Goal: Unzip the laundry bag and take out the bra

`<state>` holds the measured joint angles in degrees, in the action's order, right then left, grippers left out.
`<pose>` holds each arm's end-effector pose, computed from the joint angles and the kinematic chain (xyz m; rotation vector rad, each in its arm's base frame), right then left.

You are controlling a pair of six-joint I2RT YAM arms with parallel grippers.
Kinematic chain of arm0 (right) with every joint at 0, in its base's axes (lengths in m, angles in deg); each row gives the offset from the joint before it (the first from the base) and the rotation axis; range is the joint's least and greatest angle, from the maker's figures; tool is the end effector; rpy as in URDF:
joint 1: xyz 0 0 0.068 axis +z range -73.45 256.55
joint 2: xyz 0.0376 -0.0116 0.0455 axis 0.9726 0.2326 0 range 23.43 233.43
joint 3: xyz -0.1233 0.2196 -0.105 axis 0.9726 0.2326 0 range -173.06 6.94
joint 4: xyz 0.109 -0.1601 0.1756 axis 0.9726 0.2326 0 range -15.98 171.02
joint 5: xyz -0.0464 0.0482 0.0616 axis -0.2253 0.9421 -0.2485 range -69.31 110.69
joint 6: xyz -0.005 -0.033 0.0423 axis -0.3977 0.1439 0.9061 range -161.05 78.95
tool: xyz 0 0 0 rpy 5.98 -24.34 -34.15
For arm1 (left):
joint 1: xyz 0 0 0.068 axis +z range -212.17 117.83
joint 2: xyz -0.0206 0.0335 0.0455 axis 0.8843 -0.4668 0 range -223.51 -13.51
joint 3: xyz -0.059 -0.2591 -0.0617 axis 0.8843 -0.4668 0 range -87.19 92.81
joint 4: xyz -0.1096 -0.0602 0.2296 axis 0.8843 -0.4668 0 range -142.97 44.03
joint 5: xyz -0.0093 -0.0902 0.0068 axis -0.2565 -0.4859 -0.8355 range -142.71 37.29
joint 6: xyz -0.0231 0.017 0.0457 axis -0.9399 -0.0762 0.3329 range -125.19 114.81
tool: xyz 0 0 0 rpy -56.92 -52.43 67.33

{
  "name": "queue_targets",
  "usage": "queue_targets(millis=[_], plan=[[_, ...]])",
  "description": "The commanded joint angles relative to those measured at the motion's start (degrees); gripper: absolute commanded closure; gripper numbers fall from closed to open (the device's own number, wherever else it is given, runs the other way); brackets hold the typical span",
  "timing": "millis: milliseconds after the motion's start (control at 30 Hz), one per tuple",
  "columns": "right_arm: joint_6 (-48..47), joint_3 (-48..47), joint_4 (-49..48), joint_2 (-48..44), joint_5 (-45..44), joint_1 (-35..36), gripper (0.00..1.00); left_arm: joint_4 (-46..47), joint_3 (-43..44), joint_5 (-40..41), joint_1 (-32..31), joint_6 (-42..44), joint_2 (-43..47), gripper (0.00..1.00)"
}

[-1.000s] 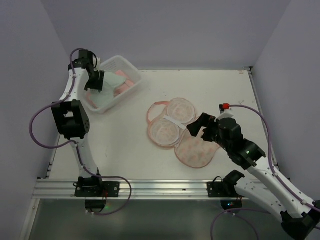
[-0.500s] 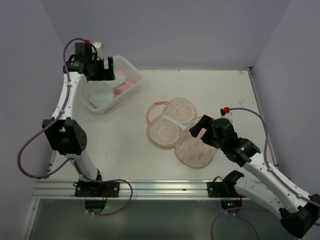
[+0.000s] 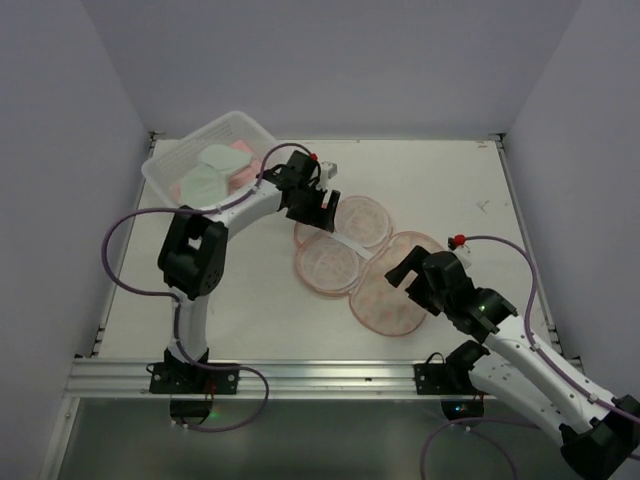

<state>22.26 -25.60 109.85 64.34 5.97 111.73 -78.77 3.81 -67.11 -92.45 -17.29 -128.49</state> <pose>0.1273 0.0786 0.2345 0.7033 2.2737 0.5600 0.3748 -0.2290 0.2172 0.5128 2.5793 -0.5928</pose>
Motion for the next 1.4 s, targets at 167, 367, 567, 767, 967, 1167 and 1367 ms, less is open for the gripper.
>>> queue_targets(millis=[167,367,567,767,967,1167,1367], plan=[[4.1,4.4,-0.1,-6.5,2.8,-0.4,0.01,8.8,-3.1,6.8,-1.8,-3.8,-4.5,0.31],[3.5,5.6,-0.9,-6.4,3.0,-0.3,0.01,11.7,-8.2,7.2,-1.8,-5.8,-3.0,0.70],[3.0,3.3,-0.9,1.1,2.2,-0.3,0.01,14.0,-23.7,12.6,-1.4,-13.6,7.3,1.00],[2.1,-0.8,-0.8,9.8,-0.6,-0.4,0.01,14.0,-38.8,18.3,-0.9,-20.3,18.6,1.00],[1.4,-4.9,-0.2,22.4,-0.4,-0.5,0.03,14.1,-47.8,22.6,0.7,-23.4,26.7,1.00],[0.2,-6.9,-2.9,31.6,2.2,-0.6,0.11,15.3,-49.3,22.2,0.7,-25.1,29.9,1.00],[-1.3,-6.7,-8.0,36.7,5.2,-0.3,0.28,15.5,-49.3,22.3,0.8,-25.3,31.1,1.00]])
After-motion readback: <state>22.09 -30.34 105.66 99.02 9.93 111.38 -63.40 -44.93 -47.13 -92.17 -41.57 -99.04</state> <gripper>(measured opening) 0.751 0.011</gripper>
